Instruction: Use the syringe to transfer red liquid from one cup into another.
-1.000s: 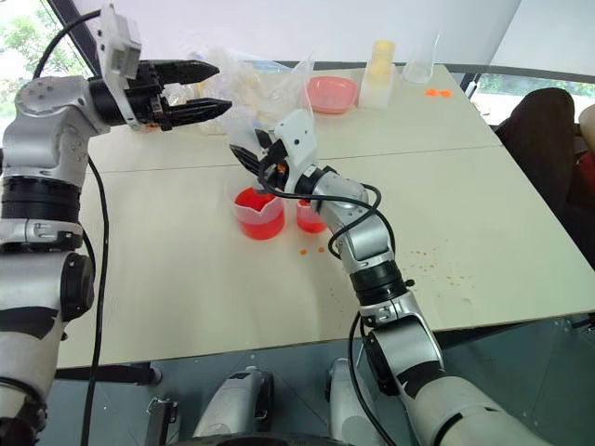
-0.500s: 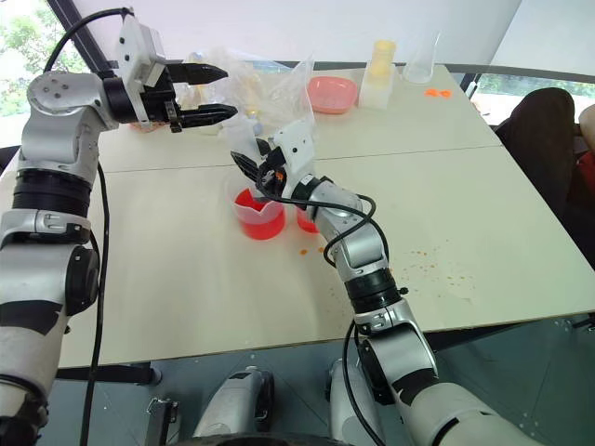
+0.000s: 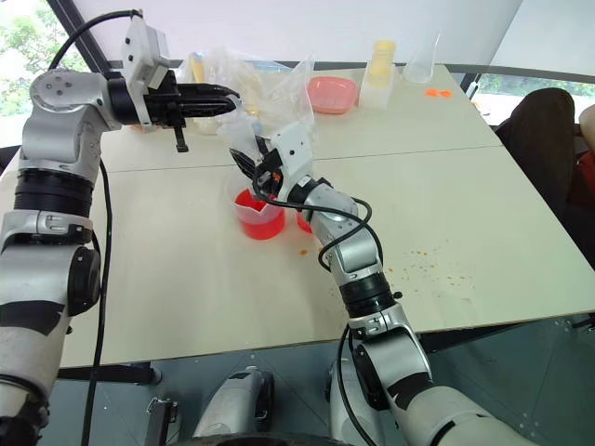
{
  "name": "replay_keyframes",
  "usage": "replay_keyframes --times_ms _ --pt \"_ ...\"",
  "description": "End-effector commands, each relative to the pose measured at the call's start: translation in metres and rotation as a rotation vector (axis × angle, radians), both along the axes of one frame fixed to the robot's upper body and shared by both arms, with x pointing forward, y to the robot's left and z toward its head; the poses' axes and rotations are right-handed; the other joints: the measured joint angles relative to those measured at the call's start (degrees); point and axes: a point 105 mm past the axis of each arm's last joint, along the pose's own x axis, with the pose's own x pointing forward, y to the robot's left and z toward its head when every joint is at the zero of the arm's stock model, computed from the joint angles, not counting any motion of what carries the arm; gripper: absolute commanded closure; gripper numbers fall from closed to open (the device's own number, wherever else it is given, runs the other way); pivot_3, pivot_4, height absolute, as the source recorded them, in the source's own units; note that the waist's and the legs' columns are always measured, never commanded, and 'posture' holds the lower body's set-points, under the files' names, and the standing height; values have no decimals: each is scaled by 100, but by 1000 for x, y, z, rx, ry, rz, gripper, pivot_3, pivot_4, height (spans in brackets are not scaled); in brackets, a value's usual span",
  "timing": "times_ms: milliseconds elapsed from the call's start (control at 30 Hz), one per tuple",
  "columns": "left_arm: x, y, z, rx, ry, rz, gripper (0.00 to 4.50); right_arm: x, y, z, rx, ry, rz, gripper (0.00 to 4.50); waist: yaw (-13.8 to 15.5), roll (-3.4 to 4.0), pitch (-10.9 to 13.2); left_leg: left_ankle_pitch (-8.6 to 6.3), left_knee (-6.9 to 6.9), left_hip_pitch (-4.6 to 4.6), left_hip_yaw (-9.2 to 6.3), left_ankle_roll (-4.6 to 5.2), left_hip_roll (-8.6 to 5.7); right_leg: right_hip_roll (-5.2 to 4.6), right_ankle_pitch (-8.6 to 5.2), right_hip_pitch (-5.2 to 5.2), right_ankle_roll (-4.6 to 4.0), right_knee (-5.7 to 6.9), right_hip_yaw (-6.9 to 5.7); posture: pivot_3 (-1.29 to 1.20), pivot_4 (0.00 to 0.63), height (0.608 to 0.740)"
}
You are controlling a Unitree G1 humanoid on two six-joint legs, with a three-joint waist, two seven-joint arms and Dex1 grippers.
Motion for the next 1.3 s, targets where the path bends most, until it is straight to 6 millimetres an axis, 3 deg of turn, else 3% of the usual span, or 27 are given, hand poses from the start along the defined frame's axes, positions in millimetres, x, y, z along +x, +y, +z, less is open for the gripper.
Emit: replay_keyframes --times_ms 33,567,900,1167,1300 --pt "-10 -6 46 -62 -153 -23 4491 -28 38 -1 -40 -42 162 3069 0 0 0 0 0 0 0 0 0 0 0 0 0 0 0 0 150 740" --pt "-4 -1 73 -94 -250 40 4491 -32 46 -10 -48 -27 175 3069 0 0 0 0 1 0 0 0 0 1 0 0 0 1 0 0 150 740" --pt "-2 1 66 -105 -207 28 4491 -31 46 -10 -48 -29 169 3069 -1 0 0 0 1 0 0 0 0 0 0 0 0 1 0 0 150 740" --pt "-11 14 42 -122 -13 -2 1252 -15 28 7 -3 -50 89 3069 -21 0 0 0 1 0 -1 0 2 3 0 -2 1 3 0 0 150 740" --pt "-27 31 27 -226 177 -28 1252 -11 15 29 46 -83 44 3069 -46 0 0 0 1 3 -6 0 4 5 -1 -3 1 8 3 0 150 740"
